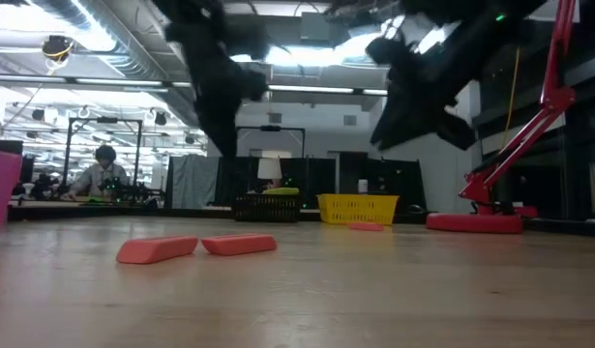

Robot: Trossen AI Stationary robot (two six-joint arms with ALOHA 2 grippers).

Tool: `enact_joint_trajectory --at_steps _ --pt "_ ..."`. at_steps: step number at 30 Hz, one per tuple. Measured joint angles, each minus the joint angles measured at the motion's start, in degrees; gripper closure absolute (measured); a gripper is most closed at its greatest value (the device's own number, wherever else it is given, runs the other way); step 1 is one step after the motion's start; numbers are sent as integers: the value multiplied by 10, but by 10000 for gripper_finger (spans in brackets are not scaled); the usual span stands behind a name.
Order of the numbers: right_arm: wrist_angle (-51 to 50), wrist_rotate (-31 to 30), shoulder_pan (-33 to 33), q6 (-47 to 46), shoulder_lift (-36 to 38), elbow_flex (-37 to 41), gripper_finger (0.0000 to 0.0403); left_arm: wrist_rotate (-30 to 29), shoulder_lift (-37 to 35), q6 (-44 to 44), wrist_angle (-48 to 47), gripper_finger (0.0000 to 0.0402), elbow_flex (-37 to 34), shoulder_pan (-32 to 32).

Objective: Pick & Place School Supplies
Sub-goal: Put the orange eraser into the yellow bin

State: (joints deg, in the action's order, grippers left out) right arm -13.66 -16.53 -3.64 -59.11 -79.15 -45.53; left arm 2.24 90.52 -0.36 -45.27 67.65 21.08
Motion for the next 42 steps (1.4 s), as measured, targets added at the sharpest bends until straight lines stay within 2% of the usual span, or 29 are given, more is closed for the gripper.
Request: enact_joint_trajectory --at_steps 5,10,14,20,37,42 --pt "-67 7 44 118 -59 -61 295 -41 -95 -78 46 233 -63 -44" --pt "-116 7 78 189 -132 -126 262 -86 -157 -156 42 233 -82 -87" --pt "-175 23 116 194 -189 -157 234 -126 -180 -192 38 233 -83 -117" --pt "-169 70 148 196 -230 -165 204 -148 -189 -221 34 233 -83 -141" --pt "-151 68 168 192 -294 -168 203 -131 -189 -235 31 233 -83 -151" --pt "-152 49 168 160 -299 -168 233 -128 -191 -246 29 233 -83 -159"
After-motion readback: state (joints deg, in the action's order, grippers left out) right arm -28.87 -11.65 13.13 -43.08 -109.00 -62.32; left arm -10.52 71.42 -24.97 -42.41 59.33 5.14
